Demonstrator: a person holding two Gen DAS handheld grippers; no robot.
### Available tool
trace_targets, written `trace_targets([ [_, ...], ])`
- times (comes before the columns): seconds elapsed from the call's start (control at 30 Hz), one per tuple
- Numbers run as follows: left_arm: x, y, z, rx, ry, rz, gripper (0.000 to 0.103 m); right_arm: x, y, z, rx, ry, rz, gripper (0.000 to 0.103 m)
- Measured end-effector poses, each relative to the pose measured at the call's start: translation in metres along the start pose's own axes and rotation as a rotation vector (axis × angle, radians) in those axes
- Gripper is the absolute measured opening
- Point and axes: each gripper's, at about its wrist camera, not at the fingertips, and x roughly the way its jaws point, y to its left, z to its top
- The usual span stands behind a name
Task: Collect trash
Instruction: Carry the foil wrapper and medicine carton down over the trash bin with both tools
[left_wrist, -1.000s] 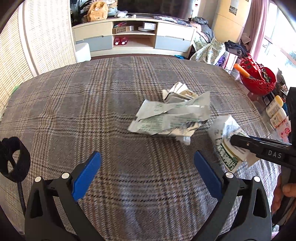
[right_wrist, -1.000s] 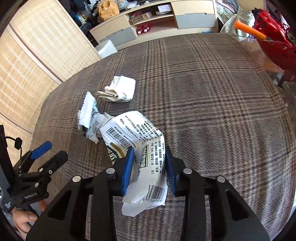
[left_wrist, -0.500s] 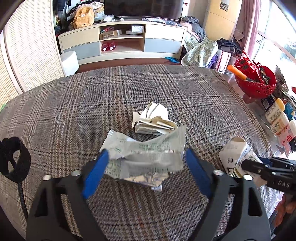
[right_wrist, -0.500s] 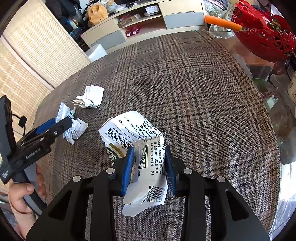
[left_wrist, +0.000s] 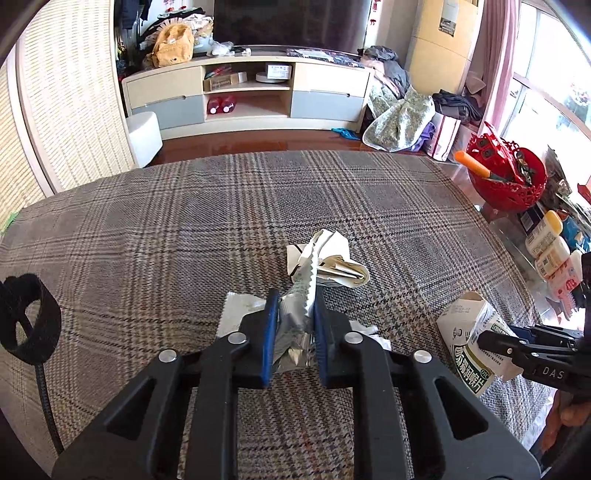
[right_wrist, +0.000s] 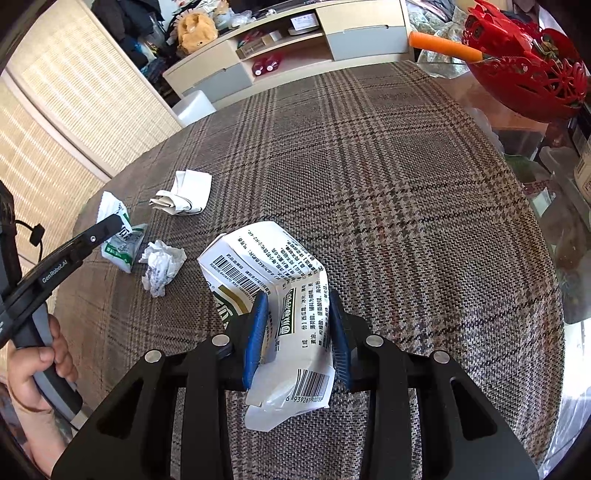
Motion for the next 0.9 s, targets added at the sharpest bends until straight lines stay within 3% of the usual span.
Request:
trace_targets([
  [0.33,-0.060,-0.004,-0.025,-0.004,-0.019,-0.006,0.013,-0.031,0.008,-0.035,0.001,0.000,0.011,0.034],
  [0.9,-0.161,-0.052,-0.152,-0.035,0.011,-0.146,0.013,-0.098,0.017,-0.162,-0.059,0.012,0.008,0.034],
])
